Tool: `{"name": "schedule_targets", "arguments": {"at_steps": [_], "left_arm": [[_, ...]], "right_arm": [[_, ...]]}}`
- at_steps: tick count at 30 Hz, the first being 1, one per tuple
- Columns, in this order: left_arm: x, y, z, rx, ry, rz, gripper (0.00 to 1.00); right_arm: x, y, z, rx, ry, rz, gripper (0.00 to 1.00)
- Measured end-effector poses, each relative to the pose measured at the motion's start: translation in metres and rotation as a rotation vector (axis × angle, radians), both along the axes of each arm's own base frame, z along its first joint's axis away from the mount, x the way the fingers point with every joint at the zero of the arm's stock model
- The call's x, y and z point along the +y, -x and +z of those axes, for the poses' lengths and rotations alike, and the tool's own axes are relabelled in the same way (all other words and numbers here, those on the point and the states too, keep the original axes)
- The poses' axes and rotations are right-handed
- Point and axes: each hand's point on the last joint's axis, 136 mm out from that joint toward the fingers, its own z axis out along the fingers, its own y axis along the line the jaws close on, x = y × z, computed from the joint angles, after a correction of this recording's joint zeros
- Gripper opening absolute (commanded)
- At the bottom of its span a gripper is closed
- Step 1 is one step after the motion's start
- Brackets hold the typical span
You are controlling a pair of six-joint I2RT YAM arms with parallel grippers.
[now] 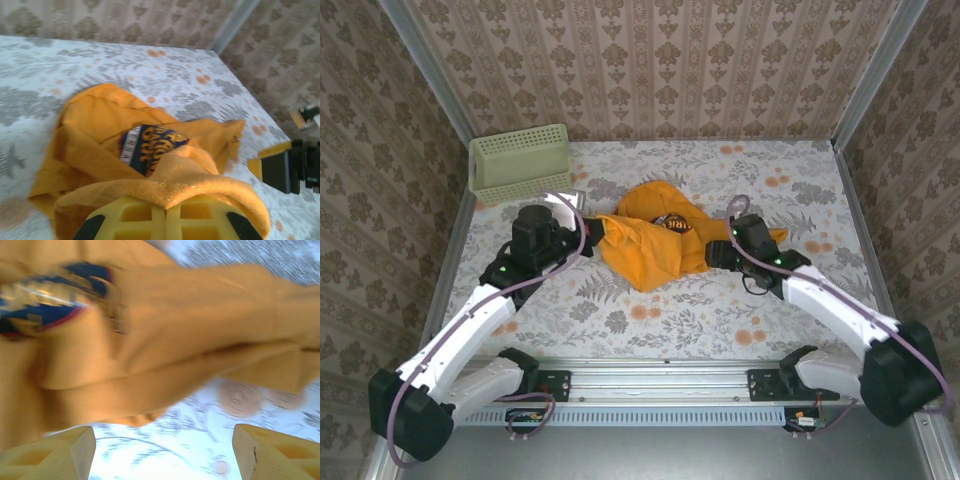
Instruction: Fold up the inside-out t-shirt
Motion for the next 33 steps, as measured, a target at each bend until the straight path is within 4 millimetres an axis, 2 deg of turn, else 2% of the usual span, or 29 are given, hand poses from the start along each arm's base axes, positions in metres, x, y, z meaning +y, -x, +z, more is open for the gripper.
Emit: {"name": "schedule_targets", "arguments": {"at_steps": [5, 7, 10, 11, 12, 14, 16, 19, 22, 24, 27, 30, 33], "left_arm": [[0.028, -0.013, -0.014, 0.065, -0.019, 0.120, 0.00], [0.039, -0.016, -0.016, 0.080, -0.023, 0.163, 0.00], [0.053, -0.017, -0.018, 0.094, -0.032, 0.217, 0.00], [0.058, -0.018, -0.019, 0.097, -0.036, 0.235, 0.00], [0.065, -0.018, -0.019, 0.100, -0.040, 0.257, 0.00], [0.079, -0.019, -0.021, 0.113, -0.050, 0.304, 0.00], [0.095, -0.021, -0.022, 0.126, -0.055, 0.360, 0.00], [0.123, -0.023, -0.016, 0.140, -0.046, 0.454, 0.00], [0.148, -0.024, -0.004, 0.131, -0.013, 0.543, 0.00], [0.162, -0.022, 0.005, 0.117, 0.016, 0.593, 0.00], [0.171, -0.018, 0.013, 0.110, 0.054, 0.634, 0.00], [0.170, -0.018, 0.012, 0.122, 0.078, 0.641, 0.00], [0.164, -0.025, -0.002, 0.183, 0.089, 0.618, 0.00]], "right_arm": [[-0.011, -0.008, -0.041, 0.146, 0.126, -0.038, 0.74], [-0.012, -0.015, -0.052, 0.181, 0.145, -0.049, 0.68], [-0.013, -0.025, -0.065, 0.219, 0.163, -0.062, 0.45], [-0.014, -0.027, -0.068, 0.227, 0.170, -0.062, 0.32], [-0.015, -0.030, -0.068, 0.228, 0.176, -0.065, 0.19], [-0.019, -0.034, -0.063, 0.213, 0.192, -0.073, 0.04], [-0.027, -0.038, -0.049, 0.177, 0.210, -0.099, 0.00], [-0.049, -0.035, -0.008, 0.089, 0.244, -0.143, 0.00], [-0.077, -0.023, 0.058, -0.057, 0.238, -0.230, 0.00], [-0.097, -0.008, 0.106, -0.167, 0.219, -0.307, 0.00], [-0.121, 0.021, 0.155, -0.271, 0.195, -0.414, 0.00], [-0.129, 0.043, 0.171, -0.303, 0.171, -0.439, 0.00], [-0.128, 0.052, 0.167, -0.286, 0.157, -0.429, 0.00]]}}
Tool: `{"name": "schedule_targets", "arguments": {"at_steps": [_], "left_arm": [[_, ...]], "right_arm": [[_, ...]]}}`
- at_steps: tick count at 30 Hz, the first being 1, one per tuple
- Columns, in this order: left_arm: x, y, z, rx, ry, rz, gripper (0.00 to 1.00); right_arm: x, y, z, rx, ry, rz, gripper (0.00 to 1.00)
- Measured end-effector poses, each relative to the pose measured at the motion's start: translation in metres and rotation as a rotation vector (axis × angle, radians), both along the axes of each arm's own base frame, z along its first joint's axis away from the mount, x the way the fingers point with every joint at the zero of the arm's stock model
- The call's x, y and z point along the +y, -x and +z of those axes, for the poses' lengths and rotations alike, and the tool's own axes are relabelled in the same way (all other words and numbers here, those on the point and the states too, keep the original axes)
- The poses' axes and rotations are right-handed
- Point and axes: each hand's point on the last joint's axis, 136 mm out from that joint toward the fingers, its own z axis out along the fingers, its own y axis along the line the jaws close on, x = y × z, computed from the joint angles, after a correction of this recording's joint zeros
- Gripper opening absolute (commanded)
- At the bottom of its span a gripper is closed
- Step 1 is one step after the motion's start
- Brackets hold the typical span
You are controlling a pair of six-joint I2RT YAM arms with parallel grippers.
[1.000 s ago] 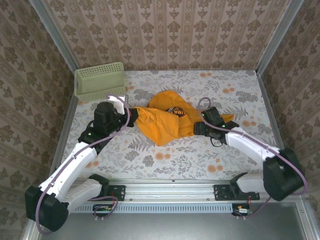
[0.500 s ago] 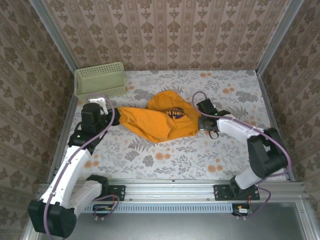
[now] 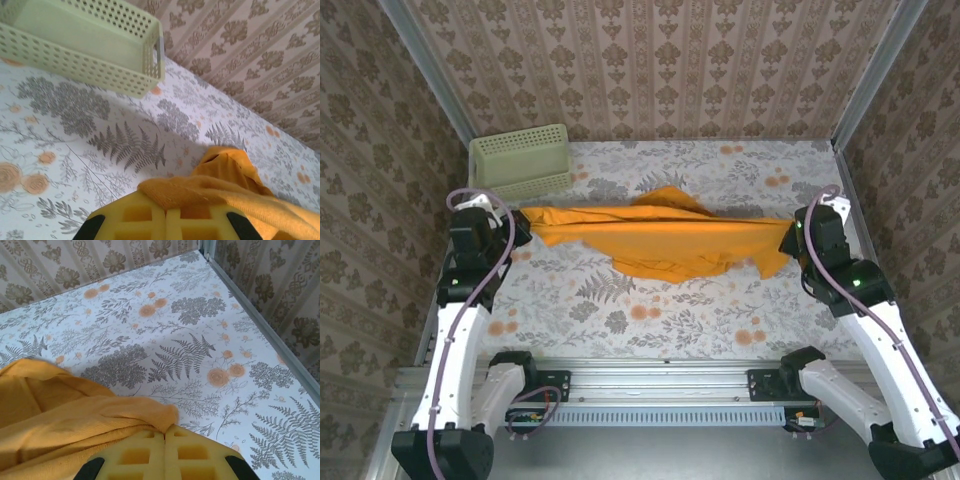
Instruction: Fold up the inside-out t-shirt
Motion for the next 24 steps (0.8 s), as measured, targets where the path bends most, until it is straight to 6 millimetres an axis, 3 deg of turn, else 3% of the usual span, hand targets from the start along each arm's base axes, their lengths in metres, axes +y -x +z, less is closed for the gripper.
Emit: {"name": "schedule_targets", "arguments": {"at_steps": [3, 7, 8, 11, 15, 16, 18, 19, 22, 24], "left_arm": [[-0.009, -0.014, -0.028, 0.096, 0.025, -0.033, 0.00], [-0.019, -0.019, -0.095, 0.302, 0.027, -0.063, 0.00], [-0.021, -0.014, -0.113, 0.352, 0.028, -0.067, 0.00], [-0.020, 0.005, -0.150, 0.449, 0.032, -0.067, 0.03], [-0.013, 0.023, -0.168, 0.502, 0.022, -0.040, 0.06], [-0.009, 0.024, -0.168, 0.501, 0.019, -0.024, 0.10], [0.006, 0.027, -0.165, 0.497, 0.021, 0.038, 0.31], [0.017, 0.029, -0.163, 0.488, 0.023, 0.083, 0.36], [0.042, 0.038, -0.155, 0.458, 0.026, 0.198, 0.46], [0.048, 0.044, -0.151, 0.443, 0.021, 0.227, 0.50]], "right_arm": [[0.012, -0.007, -0.032, 0.083, -0.033, 0.038, 0.00], [0.033, -0.016, -0.122, 0.303, -0.103, 0.059, 0.00], [0.036, -0.010, -0.150, 0.376, -0.121, 0.049, 0.00], [0.035, 0.018, -0.199, 0.510, -0.155, 0.007, 0.00], [0.032, 0.030, -0.208, 0.524, -0.184, -0.040, 0.00], [0.032, 0.029, -0.207, 0.516, -0.190, -0.044, 0.00], [0.032, 0.028, -0.206, 0.507, -0.194, -0.049, 0.00], [0.032, 0.028, -0.205, 0.506, -0.193, -0.049, 0.00], [0.032, 0.027, -0.204, 0.503, -0.194, -0.048, 0.00], [0.033, 0.025, -0.201, 0.496, -0.196, -0.047, 0.00]]}}
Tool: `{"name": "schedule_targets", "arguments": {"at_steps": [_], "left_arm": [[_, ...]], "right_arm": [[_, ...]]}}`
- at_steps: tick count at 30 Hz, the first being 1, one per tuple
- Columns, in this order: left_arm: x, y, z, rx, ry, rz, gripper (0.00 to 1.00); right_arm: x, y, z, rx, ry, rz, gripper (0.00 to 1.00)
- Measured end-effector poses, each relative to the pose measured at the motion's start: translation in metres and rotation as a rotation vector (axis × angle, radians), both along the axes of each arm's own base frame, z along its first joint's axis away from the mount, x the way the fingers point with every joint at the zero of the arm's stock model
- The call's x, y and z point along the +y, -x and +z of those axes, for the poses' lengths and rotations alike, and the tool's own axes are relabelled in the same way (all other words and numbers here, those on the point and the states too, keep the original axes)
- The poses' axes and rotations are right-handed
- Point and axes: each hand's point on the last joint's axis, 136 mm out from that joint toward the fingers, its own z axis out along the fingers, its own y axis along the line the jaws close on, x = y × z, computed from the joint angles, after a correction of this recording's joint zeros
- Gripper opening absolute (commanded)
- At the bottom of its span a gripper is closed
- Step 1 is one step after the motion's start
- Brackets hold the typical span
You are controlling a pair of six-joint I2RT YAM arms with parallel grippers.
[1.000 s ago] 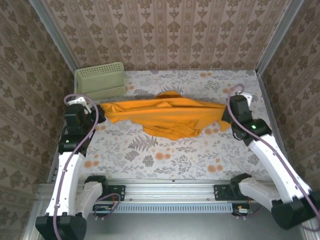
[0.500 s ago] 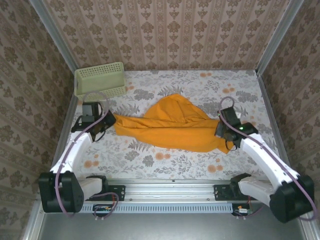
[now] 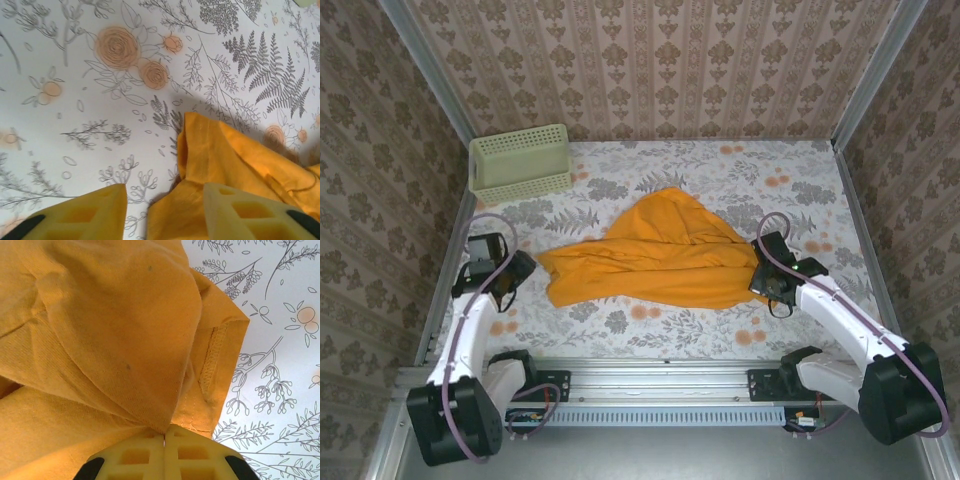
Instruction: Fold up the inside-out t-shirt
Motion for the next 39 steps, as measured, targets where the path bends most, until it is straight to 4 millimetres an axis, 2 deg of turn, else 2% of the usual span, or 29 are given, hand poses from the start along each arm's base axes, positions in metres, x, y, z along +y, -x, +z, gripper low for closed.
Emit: {"name": "schedule_targets", "arguments": {"at_steps": [3, 4, 6, 10, 15, 18, 19, 22, 25, 27, 32, 35, 37, 39], "left_arm": [[-0.004, 0.002, 0.000, 0.002, 0.001, -0.018, 0.52], [-0.010, 0.003, -0.003, 0.022, 0.003, -0.037, 0.55], [-0.024, 0.005, -0.010, 0.065, 0.003, -0.094, 0.60], [-0.061, 0.008, -0.024, 0.123, 0.008, -0.235, 0.60], [-0.079, -0.003, -0.039, 0.185, 0.002, -0.305, 0.45], [-0.086, -0.020, -0.043, 0.200, -0.014, -0.338, 0.28], [-0.087, -0.027, -0.044, 0.203, -0.021, -0.344, 0.20], [-0.086, -0.037, -0.048, 0.210, -0.045, -0.350, 0.01], [-0.081, -0.039, -0.044, 0.197, -0.075, -0.332, 0.00], [-0.075, -0.039, -0.034, 0.158, -0.099, -0.313, 0.00], [-0.057, -0.031, -0.004, 0.040, -0.139, -0.245, 0.00], [-0.046, -0.024, 0.004, 0.009, -0.165, -0.208, 0.00], [-0.041, -0.023, 0.006, 0.008, -0.184, -0.190, 0.00], [-0.034, -0.019, 0.002, 0.040, -0.214, -0.175, 0.21]], "right_arm": [[0.001, -0.003, 0.004, -0.011, -0.003, 0.002, 0.00], [0.001, -0.004, 0.004, -0.013, -0.003, 0.004, 0.00], [0.002, -0.005, 0.006, -0.018, -0.003, 0.005, 0.00], [0.003, -0.009, 0.010, -0.028, -0.005, 0.008, 0.00], [0.002, -0.014, 0.013, -0.034, 0.005, 0.011, 0.00], [0.000, -0.015, 0.014, -0.036, 0.025, 0.014, 0.00], [-0.001, -0.015, 0.014, -0.036, 0.032, 0.013, 0.00], [-0.004, -0.014, 0.014, -0.035, 0.044, 0.009, 0.00], [-0.004, -0.012, 0.013, -0.025, 0.044, 0.006, 0.00], [-0.002, -0.010, 0.010, -0.021, 0.035, -0.002, 0.00], [0.006, 0.007, -0.015, 0.067, 0.022, 0.004, 0.01], [0.009, 0.013, -0.026, 0.115, 0.027, 0.010, 0.11], [0.010, 0.014, -0.026, 0.116, 0.024, 0.013, 0.17], [0.010, 0.014, -0.024, 0.112, 0.025, 0.014, 0.22]]}}
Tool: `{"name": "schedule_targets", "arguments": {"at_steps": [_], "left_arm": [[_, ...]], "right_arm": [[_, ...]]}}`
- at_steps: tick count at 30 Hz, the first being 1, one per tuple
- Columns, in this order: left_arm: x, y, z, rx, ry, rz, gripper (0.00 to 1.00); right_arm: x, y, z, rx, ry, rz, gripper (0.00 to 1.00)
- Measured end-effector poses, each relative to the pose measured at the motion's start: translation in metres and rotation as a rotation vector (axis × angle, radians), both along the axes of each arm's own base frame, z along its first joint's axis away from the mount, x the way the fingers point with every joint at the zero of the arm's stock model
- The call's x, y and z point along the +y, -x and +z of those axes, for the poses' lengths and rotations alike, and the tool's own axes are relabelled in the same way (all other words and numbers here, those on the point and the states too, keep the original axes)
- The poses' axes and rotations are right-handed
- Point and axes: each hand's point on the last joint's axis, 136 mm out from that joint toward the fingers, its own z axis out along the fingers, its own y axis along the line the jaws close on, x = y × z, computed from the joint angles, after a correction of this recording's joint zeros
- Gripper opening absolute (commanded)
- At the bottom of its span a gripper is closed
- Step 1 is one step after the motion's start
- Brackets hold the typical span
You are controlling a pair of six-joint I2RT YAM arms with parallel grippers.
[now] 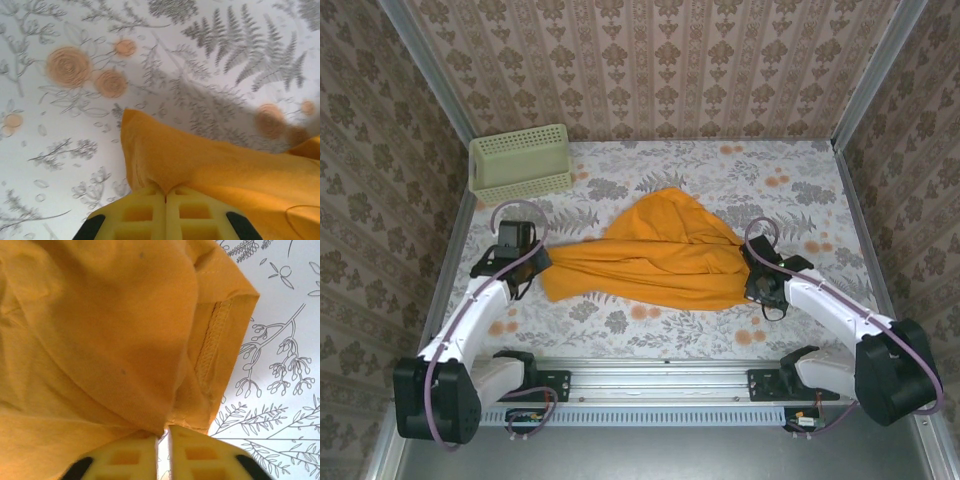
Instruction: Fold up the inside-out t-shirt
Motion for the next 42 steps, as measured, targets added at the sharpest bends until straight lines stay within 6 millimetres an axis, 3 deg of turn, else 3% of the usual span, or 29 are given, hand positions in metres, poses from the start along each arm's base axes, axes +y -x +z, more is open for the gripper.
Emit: {"name": "schedule_targets", "arguments": {"at_steps": [3, 8, 13, 21, 25, 29, 32, 38, 40, 42], "left_arm": [[0.009, 0.007, -0.006, 0.054, -0.058, 0.020, 0.51], [0.008, 0.010, -0.002, 0.077, -0.122, -0.005, 0.69], [-0.021, 0.002, -0.006, 0.115, -0.141, -0.108, 0.74], [-0.063, 0.006, -0.053, 0.259, -0.141, -0.251, 0.77], [-0.075, 0.004, -0.062, 0.279, -0.123, -0.281, 0.71], [-0.082, -0.002, -0.072, 0.288, -0.108, -0.298, 0.60], [-0.086, -0.004, -0.080, 0.303, -0.100, -0.308, 0.44], [-0.095, -0.010, -0.080, 0.282, -0.072, -0.336, 0.07], [-0.096, -0.012, -0.077, 0.268, -0.068, -0.343, 0.00], [-0.098, -0.014, -0.069, 0.240, -0.063, -0.352, 0.00]], "right_arm": [[-0.002, -0.002, 0.008, -0.012, 0.011, 0.005, 0.33], [-0.001, -0.016, 0.033, -0.088, 0.005, 0.022, 0.49], [-0.007, -0.025, 0.046, -0.128, 0.007, 0.018, 0.56], [-0.019, -0.036, 0.037, -0.094, -0.002, -0.001, 0.64], [-0.012, -0.048, 0.032, -0.087, -0.025, 0.036, 0.66], [0.000, -0.061, 0.029, -0.094, -0.066, 0.075, 0.64], [0.005, -0.067, 0.023, -0.082, -0.083, 0.100, 0.51], [0.006, -0.069, 0.018, -0.063, -0.074, 0.125, 0.06], [0.004, -0.072, 0.023, -0.080, -0.063, 0.126, 0.00], [0.003, -0.075, 0.033, -0.113, -0.056, 0.126, 0.00]]}}
